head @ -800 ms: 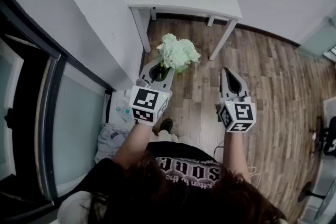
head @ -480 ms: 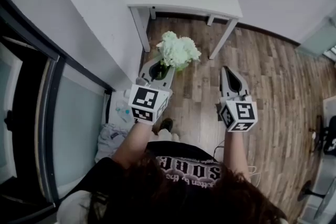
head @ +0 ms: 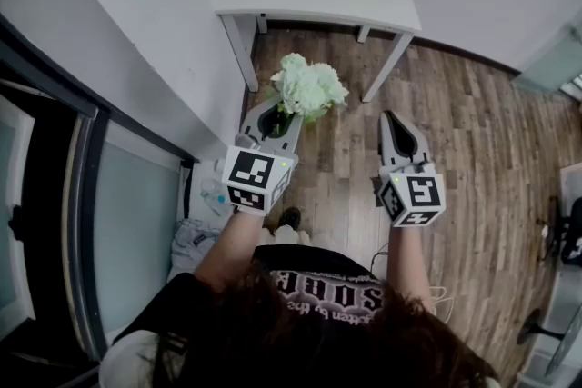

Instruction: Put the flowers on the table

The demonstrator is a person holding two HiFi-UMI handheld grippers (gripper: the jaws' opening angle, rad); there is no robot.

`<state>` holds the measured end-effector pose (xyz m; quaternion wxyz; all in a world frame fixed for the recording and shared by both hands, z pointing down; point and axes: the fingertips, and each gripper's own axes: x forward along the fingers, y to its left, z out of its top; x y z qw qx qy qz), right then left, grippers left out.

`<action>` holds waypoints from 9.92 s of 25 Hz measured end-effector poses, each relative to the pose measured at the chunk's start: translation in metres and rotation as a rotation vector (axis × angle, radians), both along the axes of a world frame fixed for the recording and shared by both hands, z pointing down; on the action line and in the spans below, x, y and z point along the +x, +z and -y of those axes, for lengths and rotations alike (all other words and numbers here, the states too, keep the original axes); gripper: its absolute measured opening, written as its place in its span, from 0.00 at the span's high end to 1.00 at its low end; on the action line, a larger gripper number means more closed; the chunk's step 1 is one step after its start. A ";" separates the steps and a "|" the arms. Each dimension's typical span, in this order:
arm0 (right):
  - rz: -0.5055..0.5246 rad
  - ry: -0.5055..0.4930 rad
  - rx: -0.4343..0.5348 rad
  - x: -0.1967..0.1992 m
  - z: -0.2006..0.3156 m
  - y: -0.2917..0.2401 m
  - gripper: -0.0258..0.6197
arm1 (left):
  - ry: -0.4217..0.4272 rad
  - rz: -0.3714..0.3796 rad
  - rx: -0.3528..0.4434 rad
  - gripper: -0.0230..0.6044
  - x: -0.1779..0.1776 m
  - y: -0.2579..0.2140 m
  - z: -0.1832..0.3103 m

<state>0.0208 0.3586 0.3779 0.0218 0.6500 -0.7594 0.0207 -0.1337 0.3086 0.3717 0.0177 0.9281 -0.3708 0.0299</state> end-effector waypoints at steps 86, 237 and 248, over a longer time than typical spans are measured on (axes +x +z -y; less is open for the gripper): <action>0.027 -0.009 -0.026 0.174 0.414 0.003 0.91 | -0.026 0.036 -0.007 0.89 0.159 -0.009 0.423; -0.023 -0.234 -0.010 0.173 0.767 -0.005 0.91 | -0.127 0.088 -0.042 0.96 0.195 -0.006 0.723; 0.002 -0.195 -0.025 0.180 0.761 -0.006 0.91 | -0.192 0.081 -0.068 0.96 0.183 -0.003 0.726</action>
